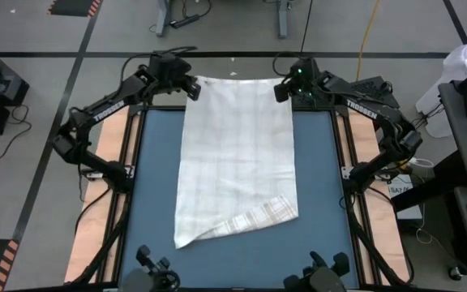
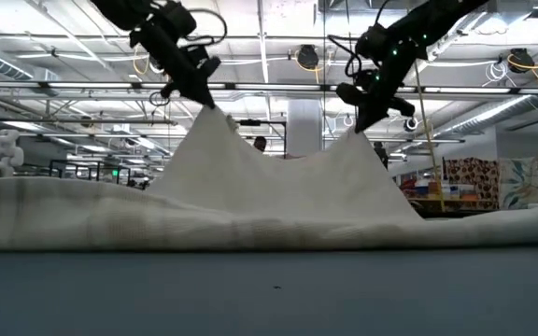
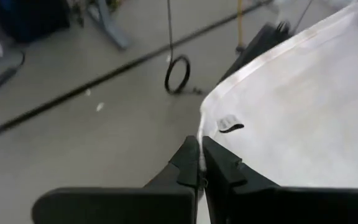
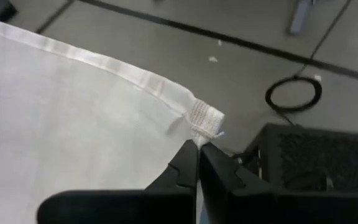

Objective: Roll towel
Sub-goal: Fold the white towel

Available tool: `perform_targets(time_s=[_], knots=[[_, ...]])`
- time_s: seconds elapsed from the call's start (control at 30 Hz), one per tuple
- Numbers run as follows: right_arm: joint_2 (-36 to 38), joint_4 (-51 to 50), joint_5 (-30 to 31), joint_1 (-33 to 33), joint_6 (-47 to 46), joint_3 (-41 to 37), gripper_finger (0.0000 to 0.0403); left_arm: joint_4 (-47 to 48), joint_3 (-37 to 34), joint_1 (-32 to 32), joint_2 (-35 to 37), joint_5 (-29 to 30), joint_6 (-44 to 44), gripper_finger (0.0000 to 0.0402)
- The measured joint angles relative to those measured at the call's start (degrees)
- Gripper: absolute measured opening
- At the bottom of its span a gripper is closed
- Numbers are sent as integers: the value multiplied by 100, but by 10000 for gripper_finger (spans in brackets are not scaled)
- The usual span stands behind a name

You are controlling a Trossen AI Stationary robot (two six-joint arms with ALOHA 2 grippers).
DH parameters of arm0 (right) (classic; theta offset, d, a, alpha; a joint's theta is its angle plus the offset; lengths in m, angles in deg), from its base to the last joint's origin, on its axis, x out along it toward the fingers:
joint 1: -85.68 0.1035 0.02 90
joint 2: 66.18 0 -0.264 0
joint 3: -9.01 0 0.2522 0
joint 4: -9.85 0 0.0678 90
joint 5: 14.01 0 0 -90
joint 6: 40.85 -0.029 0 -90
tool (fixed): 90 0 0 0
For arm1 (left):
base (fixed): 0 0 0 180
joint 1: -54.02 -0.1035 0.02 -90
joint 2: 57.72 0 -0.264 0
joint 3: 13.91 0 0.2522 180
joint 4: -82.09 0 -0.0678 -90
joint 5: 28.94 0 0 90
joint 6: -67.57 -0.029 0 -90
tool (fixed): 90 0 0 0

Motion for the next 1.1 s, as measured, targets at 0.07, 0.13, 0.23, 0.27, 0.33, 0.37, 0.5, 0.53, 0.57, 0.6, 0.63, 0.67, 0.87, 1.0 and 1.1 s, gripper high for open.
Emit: perform_targets(time_s=[0.07,0.13,0.23,0.27,0.33,0.37,0.5,0.53,0.57,0.6,0.63,0.67,0.87,1.0,1.1], knots=[[-3,-56,-20,-22,-103,-131,0,63,-8,-52,-154,-31,0,10],[-2,-124,-23,-12,-239,-246,0,69,-8,-70,-288,-172,6,10],[-2,-339,-54,36,-392,-416,0,63,-8,-61,-449,-328,4,10],[-2,-317,-54,51,-425,-488,0,65,-8,-57,-485,-343,7,10],[-2,-286,-58,57,-528,-607,0,71,-8,-62,-567,-350,9,10],[-2,-301,-56,56,-562,-652,0,105,-9,-63,-597,-350,-2,10],[-2,-336,-179,77,-517,-793,0,542,-8,-63,-663,-339,-326,10],[-2,-340,-241,93,-520,-845,0,713,-8,-62,-689,-335,-412,10],[-2,-333,-298,110,-522,-912,0,908,-8,-61,-718,-335,-513,10],[-2,-321,-325,121,-535,-980,0,1076,-8,-61,-756,-335,-600,10],[-2,-304,-334,140,-571,-1041,0,1195,-8,-63,-794,-332,-684,10],[-2,-302,-342,157,-622,-1088,0,1298,-8,-63,-825,-330,-717,10],[-2,-314,-502,185,-672,-1272,1,1624,-8,-63,-978,-322,-700,10],[-2,-608,-720,193,-641,-1276,6,1901,-8,-63,-1068,-322,-693,10],[-2,-761,-811,200,-634,-1276,7,2075,-8,-59,-1125,-322,-691,10]])
